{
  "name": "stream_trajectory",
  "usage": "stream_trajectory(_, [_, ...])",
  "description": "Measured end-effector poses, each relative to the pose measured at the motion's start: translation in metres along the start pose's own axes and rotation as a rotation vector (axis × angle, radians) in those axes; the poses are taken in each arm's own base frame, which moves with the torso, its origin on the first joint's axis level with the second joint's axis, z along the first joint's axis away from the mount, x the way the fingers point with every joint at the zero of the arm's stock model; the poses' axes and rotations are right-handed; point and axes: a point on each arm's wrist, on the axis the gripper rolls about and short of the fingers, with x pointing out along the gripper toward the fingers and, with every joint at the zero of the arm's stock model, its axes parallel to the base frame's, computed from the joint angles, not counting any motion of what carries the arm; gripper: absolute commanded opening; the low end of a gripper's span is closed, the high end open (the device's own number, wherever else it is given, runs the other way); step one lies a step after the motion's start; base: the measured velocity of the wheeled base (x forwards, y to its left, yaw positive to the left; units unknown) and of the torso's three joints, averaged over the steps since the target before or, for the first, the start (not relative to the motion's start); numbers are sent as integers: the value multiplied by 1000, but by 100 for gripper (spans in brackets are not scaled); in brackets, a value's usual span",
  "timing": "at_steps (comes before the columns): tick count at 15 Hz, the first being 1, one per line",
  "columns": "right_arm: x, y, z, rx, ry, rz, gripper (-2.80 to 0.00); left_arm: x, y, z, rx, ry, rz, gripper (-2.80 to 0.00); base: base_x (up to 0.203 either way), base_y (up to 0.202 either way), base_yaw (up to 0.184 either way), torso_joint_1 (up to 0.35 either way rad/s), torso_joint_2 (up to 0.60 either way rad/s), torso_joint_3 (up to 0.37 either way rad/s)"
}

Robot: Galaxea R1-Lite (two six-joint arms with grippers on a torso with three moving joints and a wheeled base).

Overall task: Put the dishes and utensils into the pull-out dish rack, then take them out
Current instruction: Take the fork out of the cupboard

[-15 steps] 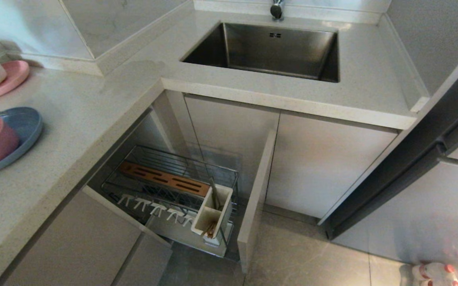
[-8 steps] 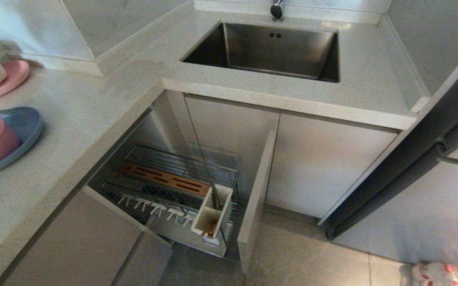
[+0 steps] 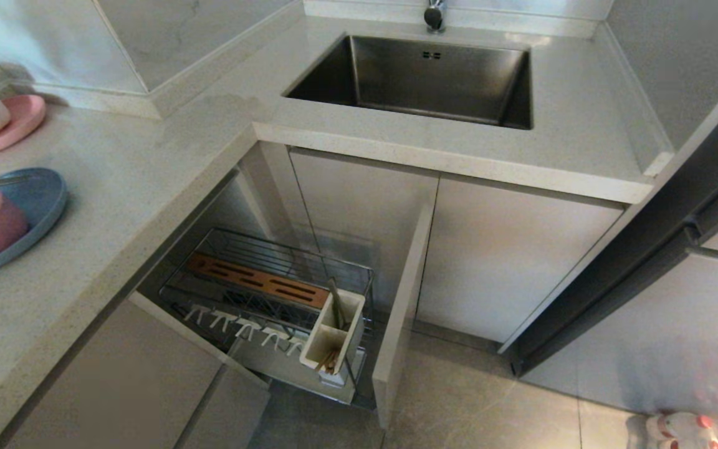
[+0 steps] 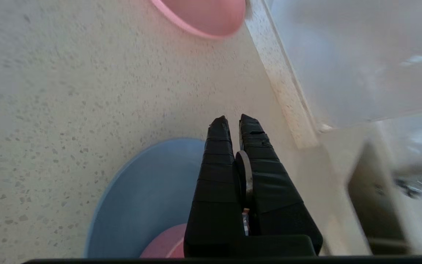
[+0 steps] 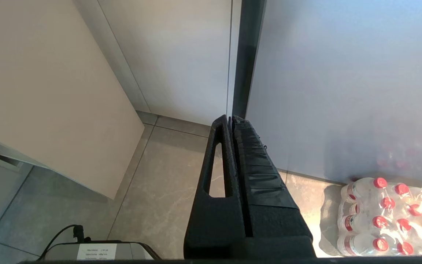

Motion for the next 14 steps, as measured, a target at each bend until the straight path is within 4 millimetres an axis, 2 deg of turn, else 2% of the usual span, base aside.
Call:
stream_trajectory(9, [0,0,0,0,0,0,-280,15,25,8,-71,140,-97,-280,0,0,0,0,0,0])
stream_trajectory(14, [0,0,0,0,0,0,-280,16,35,12,-72,219,-164,-280,0,0,0,0,0,0])
